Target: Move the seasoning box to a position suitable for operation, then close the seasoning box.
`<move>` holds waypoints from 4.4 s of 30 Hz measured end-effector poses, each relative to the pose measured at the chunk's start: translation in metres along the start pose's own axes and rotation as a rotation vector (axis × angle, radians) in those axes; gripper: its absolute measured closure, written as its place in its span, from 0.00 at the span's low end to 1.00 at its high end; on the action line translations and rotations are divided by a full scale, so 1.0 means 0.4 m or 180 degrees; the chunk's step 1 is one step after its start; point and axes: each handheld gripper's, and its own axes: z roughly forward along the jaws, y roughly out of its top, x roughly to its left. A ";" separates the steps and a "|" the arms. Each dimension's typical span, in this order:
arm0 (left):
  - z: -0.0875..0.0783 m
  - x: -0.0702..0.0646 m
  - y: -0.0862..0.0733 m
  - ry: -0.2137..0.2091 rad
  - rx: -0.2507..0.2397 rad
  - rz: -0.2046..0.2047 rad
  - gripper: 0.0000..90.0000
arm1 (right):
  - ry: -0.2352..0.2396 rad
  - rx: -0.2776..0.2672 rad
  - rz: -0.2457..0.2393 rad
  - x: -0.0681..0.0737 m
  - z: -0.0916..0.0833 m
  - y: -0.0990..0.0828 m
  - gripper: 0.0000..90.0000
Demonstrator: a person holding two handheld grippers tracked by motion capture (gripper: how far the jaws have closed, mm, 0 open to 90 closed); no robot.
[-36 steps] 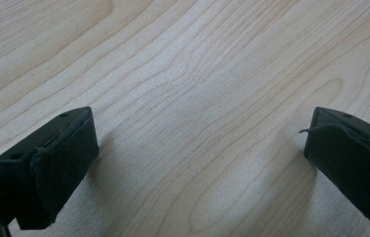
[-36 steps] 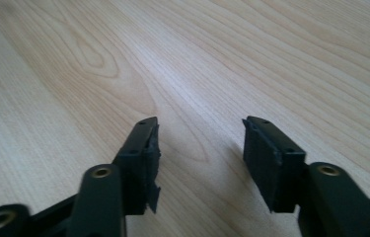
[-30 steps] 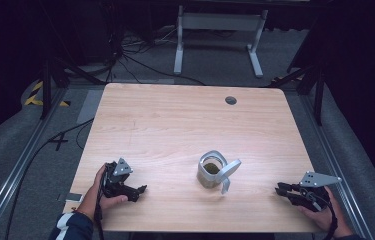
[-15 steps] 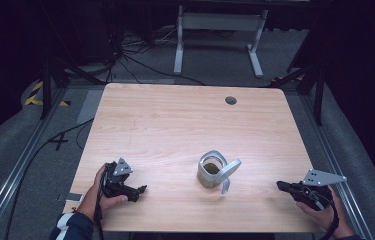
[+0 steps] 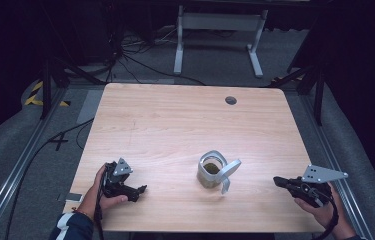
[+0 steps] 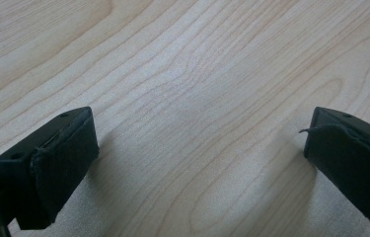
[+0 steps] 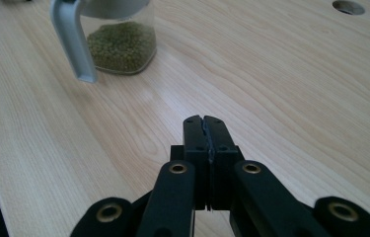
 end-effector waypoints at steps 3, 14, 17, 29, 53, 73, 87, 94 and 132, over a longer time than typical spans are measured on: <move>0.000 0.000 0.000 0.0000 0.0000 0.0001 0.00 | 0.0033 -0.0022 -0.0050 0.009 0.003 0.016 1.00; 0.000 0.000 0.000 0.0000 0.0000 -0.0001 0.00 | 0.0132 -0.0041 -0.0182 0.037 0.015 0.065 1.00; 0.000 0.000 0.000 -0.0003 -0.0001 -0.0005 0.00 | 0.0149 -0.0067 -0.0211 0.044 0.018 0.081 1.00; 0.000 0.000 0.000 0.0000 0.0000 -0.0001 0.00 | 0.0285 -0.0197 -0.0413 0.088 0.046 0.163 1.00; 0.000 0.002 0.001 -0.0047 0.0029 0.0005 0.00 | 0.0420 -0.0272 -0.0592 0.140 0.088 0.237 1.00; 0.001 0.002 0.000 -0.0052 0.0003 -0.0008 0.00 | 0.0390 -0.0267 -0.0661 0.147 0.112 0.260 1.00; 0.001 0.001 -0.002 -0.0029 -0.0023 -0.0008 0.00 | 0.0373 -0.0205 -0.0689 0.151 0.151 0.274 1.00; 0.001 0.001 -0.002 -0.0027 -0.0024 -0.0009 0.00 | 0.0355 -0.0227 -0.0690 0.149 0.139 0.271 1.00; 0.002 0.002 -0.001 -0.0048 -0.0016 -0.0003 0.00 | -0.0458 0.0212 0.0367 -0.076 -0.003 -0.186 0.37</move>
